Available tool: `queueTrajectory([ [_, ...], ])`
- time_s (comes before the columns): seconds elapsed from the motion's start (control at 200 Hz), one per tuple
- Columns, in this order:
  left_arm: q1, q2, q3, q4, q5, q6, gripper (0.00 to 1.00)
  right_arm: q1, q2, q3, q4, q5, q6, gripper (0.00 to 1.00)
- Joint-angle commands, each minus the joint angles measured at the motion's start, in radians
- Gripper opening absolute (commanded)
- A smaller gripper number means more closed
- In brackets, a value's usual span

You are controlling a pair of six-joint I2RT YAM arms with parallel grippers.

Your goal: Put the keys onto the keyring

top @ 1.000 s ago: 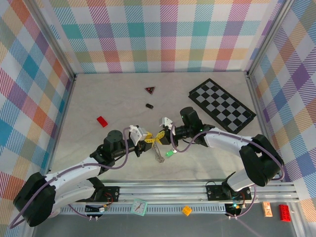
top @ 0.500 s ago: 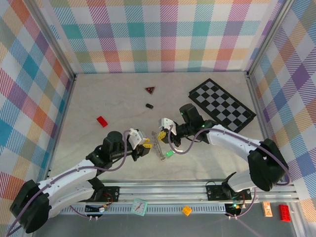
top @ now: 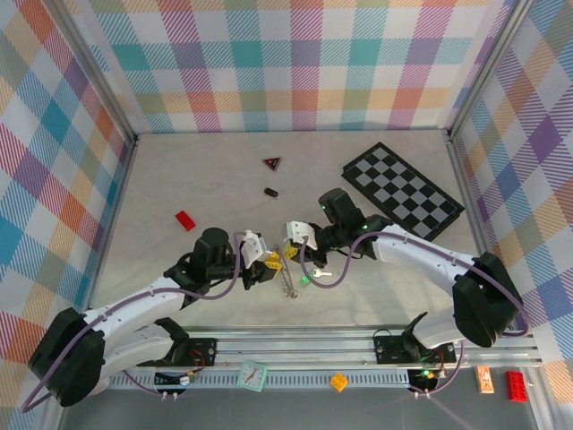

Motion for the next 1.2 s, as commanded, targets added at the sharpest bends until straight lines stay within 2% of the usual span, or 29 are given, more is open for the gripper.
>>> queueTrajectory([
  [0.0, 0.013, 0.0, 0.033, 0.005, 0.056, 0.034, 0.23, 0.014, -0.012, 0.033, -0.054, -0.003, -0.07, 0.0],
  [0.195, 0.019, -0.02, 0.033, -0.016, 0.044, 0.038, 0.24, 0.027, -0.013, 0.043, -0.074, 0.011, -0.094, 0.0],
  [0.395, 0.019, 0.008, 0.05, -0.037, 0.095, 0.048, 0.24, 0.045, -0.003, 0.062, -0.076, 0.018, -0.098, 0.0],
  [0.775, 0.019, -0.004, 0.05, -0.032, 0.084, 0.062, 0.12, 0.059, 0.02, 0.088, -0.131, 0.038, -0.128, 0.0],
  [0.975, 0.019, 0.006, 0.059, -0.031, 0.1, 0.062, 0.09, 0.068, 0.031, 0.096, -0.146, 0.028, -0.129, 0.0],
  [1.195, 0.019, 0.011, 0.066, -0.027, 0.111, 0.064, 0.0, 0.072, 0.035, 0.104, -0.15, 0.025, -0.113, 0.0],
])
